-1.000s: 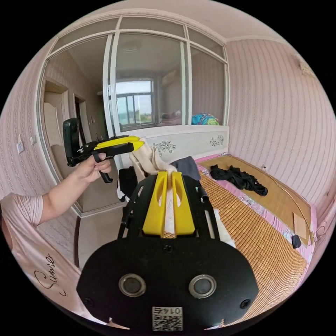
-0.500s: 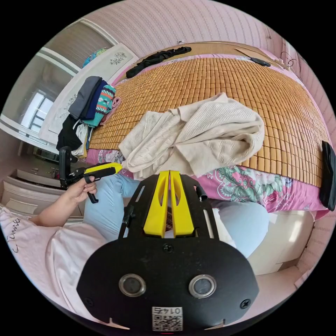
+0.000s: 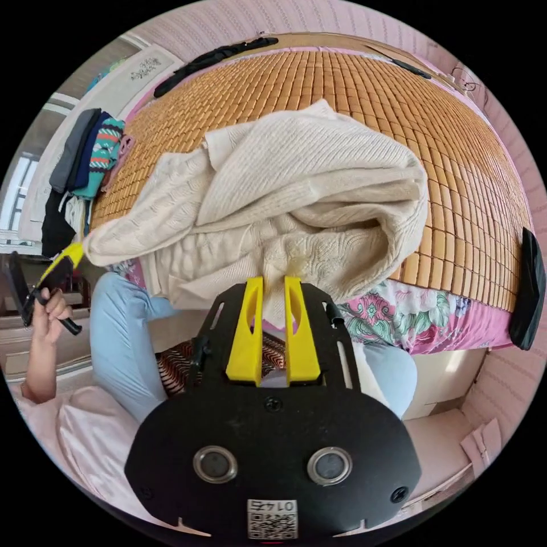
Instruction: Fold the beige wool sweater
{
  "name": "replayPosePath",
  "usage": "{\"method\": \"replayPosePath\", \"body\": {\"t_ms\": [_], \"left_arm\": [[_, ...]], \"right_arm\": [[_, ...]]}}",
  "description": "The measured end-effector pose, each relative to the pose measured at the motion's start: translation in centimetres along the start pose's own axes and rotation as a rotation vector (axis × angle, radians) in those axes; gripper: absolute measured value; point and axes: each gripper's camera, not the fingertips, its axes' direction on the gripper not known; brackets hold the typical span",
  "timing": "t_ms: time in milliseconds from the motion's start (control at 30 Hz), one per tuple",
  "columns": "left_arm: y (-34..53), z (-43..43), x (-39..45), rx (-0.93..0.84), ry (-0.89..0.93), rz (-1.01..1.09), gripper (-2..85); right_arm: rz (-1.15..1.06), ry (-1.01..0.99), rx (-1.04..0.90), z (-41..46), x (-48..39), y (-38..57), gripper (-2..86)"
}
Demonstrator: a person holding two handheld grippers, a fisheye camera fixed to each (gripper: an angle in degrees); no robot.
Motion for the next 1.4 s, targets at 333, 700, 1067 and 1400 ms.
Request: {"method": "replayPosePath", "body": {"t_ms": [333, 700, 1067, 1400], "left_arm": [[-22.3, -5.4, -0.3, 0.393, -0.238, -0.015, 0.3], [-8.4, 7.7, -6.3, -0.06, 0.063, -0.276, 10.6], [-16.6, 5.8, -6.5, -0.114, 0.0, -0.029, -0.9], [-24.2, 1.3, -14.1, -0.289, -0.315, 0.066, -0.9]], "right_arm": [[0.045, -0.108, -0.04, -4.1, 4.7, 3.8, 0.6], [-0.025, -0.316, 0.161, -5.6, 0.6, -4.3, 13.2], [-0.053, -0.199, 0.18, -11.2, 3.4, -9.7, 2.0], [0.176, 0.117, 0.196, -19.9, 16.0, -12.2, 2.6]]}}
